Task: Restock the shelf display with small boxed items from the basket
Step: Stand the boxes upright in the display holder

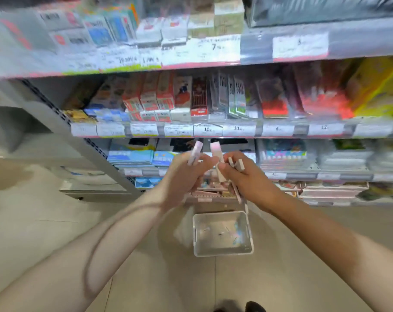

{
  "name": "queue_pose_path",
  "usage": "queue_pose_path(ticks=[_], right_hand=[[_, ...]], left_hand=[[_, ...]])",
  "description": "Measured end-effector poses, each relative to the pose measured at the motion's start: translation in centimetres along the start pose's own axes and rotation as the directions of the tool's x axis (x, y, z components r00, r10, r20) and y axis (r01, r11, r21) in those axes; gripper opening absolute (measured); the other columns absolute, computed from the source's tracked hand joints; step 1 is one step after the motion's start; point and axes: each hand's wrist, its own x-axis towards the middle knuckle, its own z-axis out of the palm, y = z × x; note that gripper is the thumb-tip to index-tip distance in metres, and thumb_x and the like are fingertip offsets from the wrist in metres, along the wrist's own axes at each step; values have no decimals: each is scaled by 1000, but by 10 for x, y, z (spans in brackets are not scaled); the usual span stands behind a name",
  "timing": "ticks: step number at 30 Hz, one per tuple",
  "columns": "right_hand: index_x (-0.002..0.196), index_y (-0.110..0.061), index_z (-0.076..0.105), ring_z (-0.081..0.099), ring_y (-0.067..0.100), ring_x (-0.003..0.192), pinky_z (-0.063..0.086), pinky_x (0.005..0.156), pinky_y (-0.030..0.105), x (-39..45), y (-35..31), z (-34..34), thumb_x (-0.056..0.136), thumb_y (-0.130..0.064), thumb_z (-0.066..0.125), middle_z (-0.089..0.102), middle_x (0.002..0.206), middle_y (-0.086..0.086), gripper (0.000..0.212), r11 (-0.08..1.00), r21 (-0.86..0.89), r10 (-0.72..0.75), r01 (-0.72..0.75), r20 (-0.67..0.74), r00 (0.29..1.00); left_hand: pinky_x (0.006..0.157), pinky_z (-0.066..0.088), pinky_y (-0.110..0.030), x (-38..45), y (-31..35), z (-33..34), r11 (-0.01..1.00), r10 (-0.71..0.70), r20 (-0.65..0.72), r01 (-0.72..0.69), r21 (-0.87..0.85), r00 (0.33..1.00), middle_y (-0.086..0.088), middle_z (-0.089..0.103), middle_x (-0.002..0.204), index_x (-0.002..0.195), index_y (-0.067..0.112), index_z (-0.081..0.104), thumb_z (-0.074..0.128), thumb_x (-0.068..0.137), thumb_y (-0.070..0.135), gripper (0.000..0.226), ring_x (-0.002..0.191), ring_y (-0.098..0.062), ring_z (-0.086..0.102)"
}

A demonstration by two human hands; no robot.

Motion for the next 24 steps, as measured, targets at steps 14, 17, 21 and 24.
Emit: queue_pose_path(ticks=[14,17,21,24], right_hand=[[95,-12,56,39,6,49,32,38,11,-80,-245,-53,97,-21,39,41,63,-1,19,942,37,-333,334,-22,943],[100,-16,56,39,10,60,33,40,9,-96,-286,-67,97,-18,39,41,64,-1,17,907,-13,-422,421,-22,907],[116,-16,49,40,1,46,32,37,15,-126,-331,-75,96,-17,40,37,65,2,22,874,28,-485,486,128,865],[118,-18,46,34,2,41,29,36,15,-137,-347,-74,94,-19,42,37,66,8,24,847,0,-518,531,220,827]], left_hand=[[35,12,-9,-102,247,-39,986,157,348,-130,-100,924,10,29,39,67,18,47,65,81,12,23,31,-1,22],[34,14,-9,-123,279,-49,982,180,501,-123,-146,847,12,32,39,57,22,51,71,73,12,27,30,1,24],[32,19,-6,-144,306,-52,984,165,678,-78,-157,716,12,38,42,71,17,44,86,56,28,46,31,3,30],[32,21,-7,-153,317,-48,985,168,739,-85,-149,653,12,38,40,80,16,45,87,56,26,50,31,3,32]])
